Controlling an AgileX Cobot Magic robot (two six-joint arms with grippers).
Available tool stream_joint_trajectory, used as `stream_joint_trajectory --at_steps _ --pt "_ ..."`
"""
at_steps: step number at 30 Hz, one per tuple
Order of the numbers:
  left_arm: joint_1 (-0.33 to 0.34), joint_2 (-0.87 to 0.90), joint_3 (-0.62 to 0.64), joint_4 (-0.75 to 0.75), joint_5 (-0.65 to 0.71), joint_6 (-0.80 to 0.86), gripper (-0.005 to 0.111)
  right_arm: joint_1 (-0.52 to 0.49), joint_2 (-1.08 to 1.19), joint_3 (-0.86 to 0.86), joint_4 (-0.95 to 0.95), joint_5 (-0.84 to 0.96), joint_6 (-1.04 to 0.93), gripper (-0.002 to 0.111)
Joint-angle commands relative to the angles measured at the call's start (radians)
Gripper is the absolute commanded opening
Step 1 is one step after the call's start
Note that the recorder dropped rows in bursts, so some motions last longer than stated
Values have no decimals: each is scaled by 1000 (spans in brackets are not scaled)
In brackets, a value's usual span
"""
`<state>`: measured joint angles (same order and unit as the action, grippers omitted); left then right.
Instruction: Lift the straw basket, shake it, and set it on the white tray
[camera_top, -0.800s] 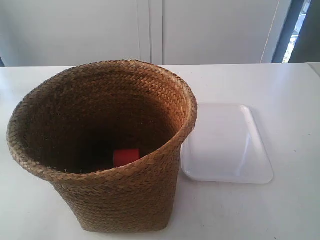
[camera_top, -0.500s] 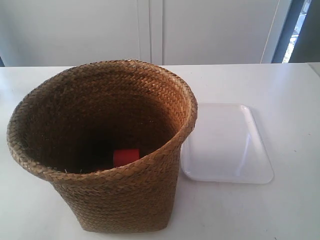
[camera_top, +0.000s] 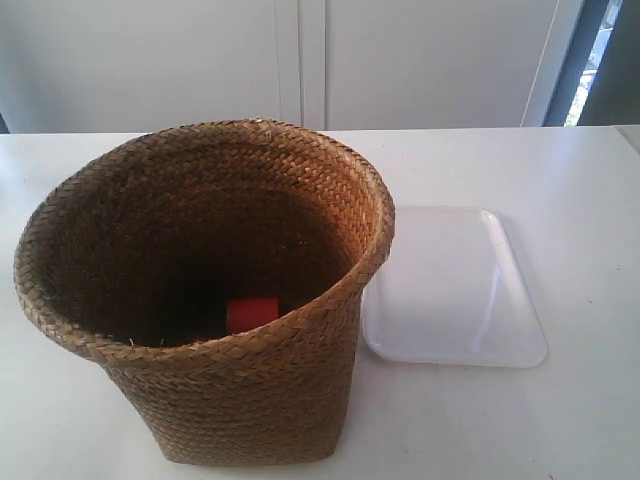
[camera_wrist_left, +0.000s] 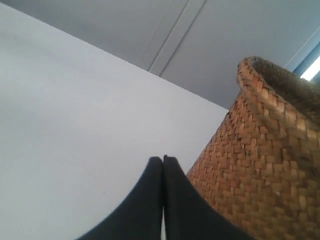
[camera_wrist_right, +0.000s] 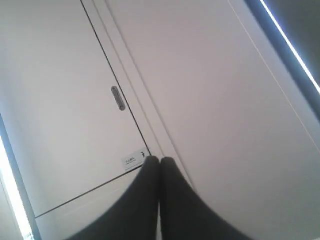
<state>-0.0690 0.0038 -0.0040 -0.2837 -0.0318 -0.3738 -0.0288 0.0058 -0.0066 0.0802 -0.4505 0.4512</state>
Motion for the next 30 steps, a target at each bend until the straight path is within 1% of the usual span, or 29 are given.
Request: stream_joint_trajectory --at_steps 1,3,4,6,9,10,11,13,14,15,16,17,20,21,22,23,24,25,26,28,29,30 --pt "0 -4 4 -27 -68 -45 0 -1 -6 7 1 -3 37 0" --pt "0 -4 4 -27 -147 -38 0 -1 -6 7 1 108 119 0" --pt "0 -4 4 -27 -198 -29 0 -1 -6 7 1 219 161 0" --pt "0 -4 4 -32 -231 -38 0 -1 -6 7 1 307 162 0" --pt "0 -4 4 -124 -244 -119 0 -1 -6 7 -6 325 151 0" --pt "0 -4 4 -154 -244 -145 0 -1 -6 -6 -6 360 143 0" --pt "0 -4 4 -153 -240 -145 0 -1 -6 -33 -6 395 141 0" --pt "0 -4 -13 -77 -201 -140 0 -1 -6 -97 -6 491 48 0" --pt "0 -4 -41 -44 -206 -117 0 -1 -6 -130 -6 508 -28 0" --pt "0 -4 -69 -37 -221 -61 0 -1 -6 -160 -6 508 -88 0" --pt "0 -2 -96 -37 -238 -8 0 -1 -6 -187 -6 503 -118 0" --pt "0 22 -128 -37 -223 13 0 -1 7 -215 -6 501 -119 0" --pt "0 123 -238 -37 -90 27 0 -1 76 -285 -9 523 -168 0" --pt "0 185 -308 -33 -20 67 0 -1 134 -350 -9 595 -236 0" --pt "0 222 -352 -28 22 94 0 -1 162 -379 -9 636 -255 0" --pt "0 301 -433 -9 91 154 0 -1 246 -458 -9 726 -287 0" --pt "0 342 -477 12 121 166 0 -1 282 -499 -9 763 -300 0" --pt "0 415 -564 55 190 166 0 -1 376 -580 -9 853 -326 0" --pt "0 456 -606 78 237 166 0 -1 423 -613 -9 893 -337 0" --pt "0 603 -732 145 392 174 0 -1 600 -765 -4 1124 -422 0" --pt "0 640 -760 155 423 178 0 -1 646 -803 -4 1186 -444 0" --pt "0 709 -814 160 482 196 0 -1 725 -883 -4 1289 -471 0"
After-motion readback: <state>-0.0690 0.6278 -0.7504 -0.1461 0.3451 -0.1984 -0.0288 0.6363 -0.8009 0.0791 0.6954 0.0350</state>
